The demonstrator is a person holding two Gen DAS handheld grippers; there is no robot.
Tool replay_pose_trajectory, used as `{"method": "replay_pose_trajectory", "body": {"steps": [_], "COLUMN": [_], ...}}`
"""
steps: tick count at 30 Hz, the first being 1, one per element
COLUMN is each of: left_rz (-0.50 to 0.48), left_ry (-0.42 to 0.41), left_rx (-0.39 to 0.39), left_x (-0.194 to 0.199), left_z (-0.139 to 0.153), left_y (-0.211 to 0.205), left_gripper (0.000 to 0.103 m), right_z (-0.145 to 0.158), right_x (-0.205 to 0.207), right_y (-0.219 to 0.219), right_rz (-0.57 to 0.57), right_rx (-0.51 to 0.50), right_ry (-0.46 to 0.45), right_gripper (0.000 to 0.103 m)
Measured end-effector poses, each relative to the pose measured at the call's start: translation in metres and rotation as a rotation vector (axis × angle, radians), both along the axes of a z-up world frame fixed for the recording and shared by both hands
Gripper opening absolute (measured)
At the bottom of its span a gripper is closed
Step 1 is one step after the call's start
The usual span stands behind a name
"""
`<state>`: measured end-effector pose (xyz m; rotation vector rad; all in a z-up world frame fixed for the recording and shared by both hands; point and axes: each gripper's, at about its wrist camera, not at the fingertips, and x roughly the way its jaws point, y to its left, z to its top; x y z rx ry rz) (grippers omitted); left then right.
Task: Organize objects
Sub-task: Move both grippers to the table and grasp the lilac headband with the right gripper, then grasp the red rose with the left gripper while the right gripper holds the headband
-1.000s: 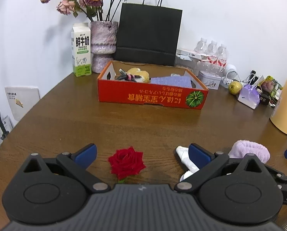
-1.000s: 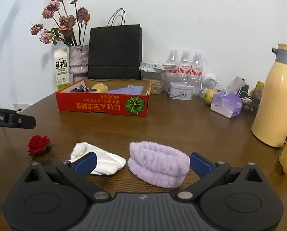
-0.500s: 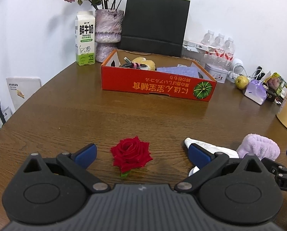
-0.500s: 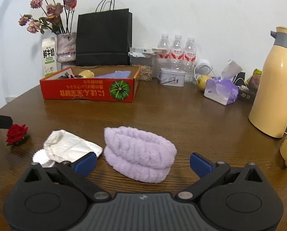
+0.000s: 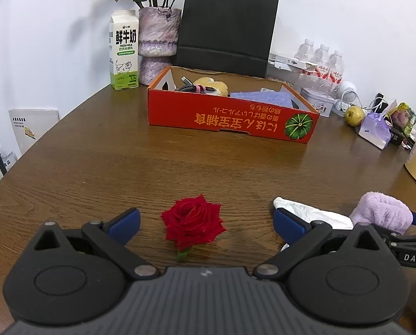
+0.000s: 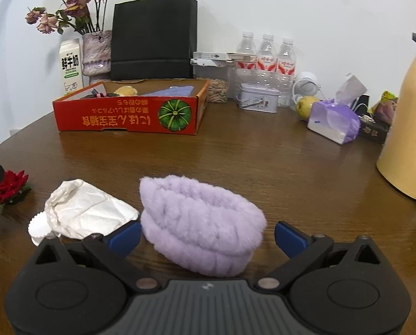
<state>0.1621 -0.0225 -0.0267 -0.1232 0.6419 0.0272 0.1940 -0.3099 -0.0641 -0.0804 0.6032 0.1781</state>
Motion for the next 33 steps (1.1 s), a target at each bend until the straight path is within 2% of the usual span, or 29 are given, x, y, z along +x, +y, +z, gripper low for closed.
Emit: {"method": "replay_pose_trajectory", "body": {"steps": [2,4,5,7,10,15,22,33], "left_rz": [-0.003,-0.003,-0.003,0.000,0.004,0.011,0.015,0.043], "left_ry": [0.004,0.011,0.018,0.026,0.037,0.053,0.079,0.084], "left_rx": [0.000,0.004,0.005,0.003,-0.004,-0.001,0.005,0.016], "left_x": [0.000,0.001,0.002,0.005,0.008,0.016,0.029,0.040], "left_z": [-0.002,-0.005,-0.006,-0.009,-0.014,-0.021,-0.029,-0.037], "left_y": [0.001,0.001,0.002,0.003,0.005,0.006,0.006,0.007], "left_gripper": [0.103,0.103,0.103,0.103,0.103,0.103,0.103,0.103], "right_z": [-0.001,-0.004,-0.004,-0.004,-0.003,0.000,0.004,0.005], "right_x": [0.000,0.001,0.001,-0.001,-0.004,-0.007,-0.014,-0.016], "right_y": [0.000,-0.001,-0.001,-0.002,-0.002,-0.001,-0.001,0.002], "right_rz": [0.010,0.013,0.017,0.032,0.049,0.058,0.039,0.017], "right_rx": [0.023,0.035,0.038,0.051,0.055,0.048,0.039,0.018], "right_ry": [-0.006,-0.010,-0.008,-0.017,-0.032,-0.061,-0.115,-0.130], "right_gripper": [0.087,0.068,0.066,0.049,0.038,0.033,0.033,0.033]}}
